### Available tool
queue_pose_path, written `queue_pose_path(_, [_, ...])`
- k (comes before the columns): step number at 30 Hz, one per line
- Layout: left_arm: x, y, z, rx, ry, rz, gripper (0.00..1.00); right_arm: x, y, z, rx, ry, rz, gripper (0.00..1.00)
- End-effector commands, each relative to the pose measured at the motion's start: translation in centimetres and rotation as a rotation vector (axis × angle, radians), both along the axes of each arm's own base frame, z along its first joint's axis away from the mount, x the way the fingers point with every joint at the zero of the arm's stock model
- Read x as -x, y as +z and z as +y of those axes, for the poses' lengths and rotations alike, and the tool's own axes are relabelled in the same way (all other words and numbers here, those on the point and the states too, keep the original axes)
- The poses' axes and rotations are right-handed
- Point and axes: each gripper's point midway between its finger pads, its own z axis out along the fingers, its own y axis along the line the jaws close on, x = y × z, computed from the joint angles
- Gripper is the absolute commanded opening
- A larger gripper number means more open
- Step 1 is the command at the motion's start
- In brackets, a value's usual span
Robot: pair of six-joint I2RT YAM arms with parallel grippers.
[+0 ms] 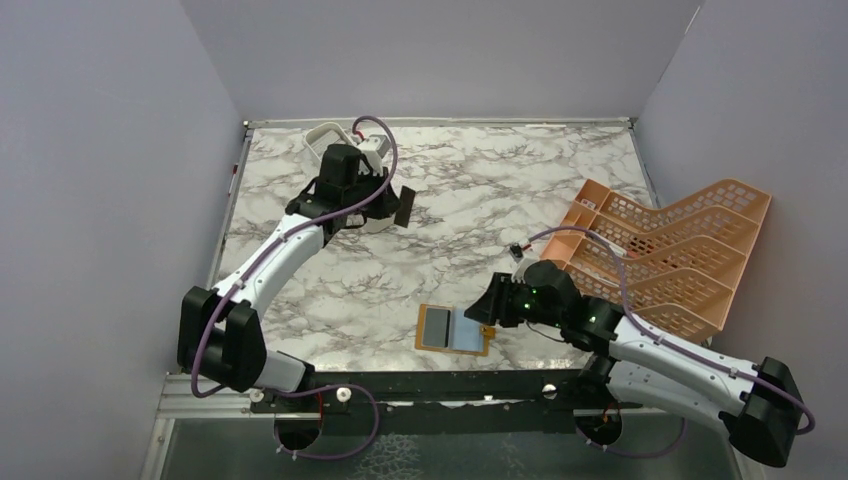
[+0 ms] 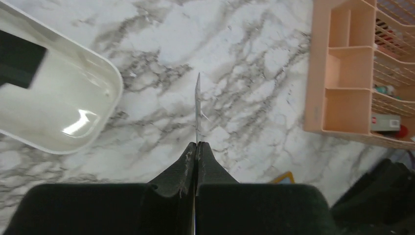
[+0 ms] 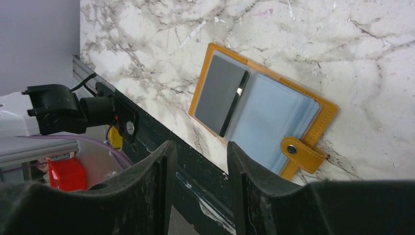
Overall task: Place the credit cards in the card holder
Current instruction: Pick up the credit card from the storage box, then insert the card holder into the card holder.
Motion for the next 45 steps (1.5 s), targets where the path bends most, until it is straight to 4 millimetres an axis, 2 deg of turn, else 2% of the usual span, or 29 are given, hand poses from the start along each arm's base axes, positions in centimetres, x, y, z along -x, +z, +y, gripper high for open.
queue_pose_path(1, [4.7, 0.7, -3.8, 0.279, -0.142, 0.177, 0.00, 0.8, -1.2, 0.5, -0.008, 0.016, 0.065, 0.46])
queue_pose_path(8, [9.3, -0.2, -5.0, 0.493, -0.184, 0.274, 0.00, 0.7, -3.0, 0.5, 0.046, 0.012, 0.098, 0.44])
queue_pose_path(12, [11.5, -2.0, -4.9, 0.511, -0.161, 0.316, 0.00, 0.4, -4.6, 0.2, 0.105, -0.005, 0.121, 0.43])
queue_pose_path(20, [14.7, -3.2, -5.8, 0.580, -0.145, 0.359, 0.00, -0.1, -7.5, -0.5, 0.232, -0.024, 0.160, 0.41])
queue_pose_path(22, [15.3, -3.6, -6.1, 0.587, -0.155, 0.367, 0.00, -0.1, -8.0, -0.7, 0.251, -0.024, 0.165, 0.39])
queue_pose_path(32, [17.5, -8.0, -6.1, 0.557, -0.091, 0.441, 0.00, 0.4, -10.0, -2.6, 0.331, -0.060, 0.194, 0.36])
queue_pose_path(45, [19.1, -10.5, -6.9, 0.556, -0.084, 0.484, 0.00, 0.8, -10.6, -2.6, 0.318, -0.062, 0.211, 0.36])
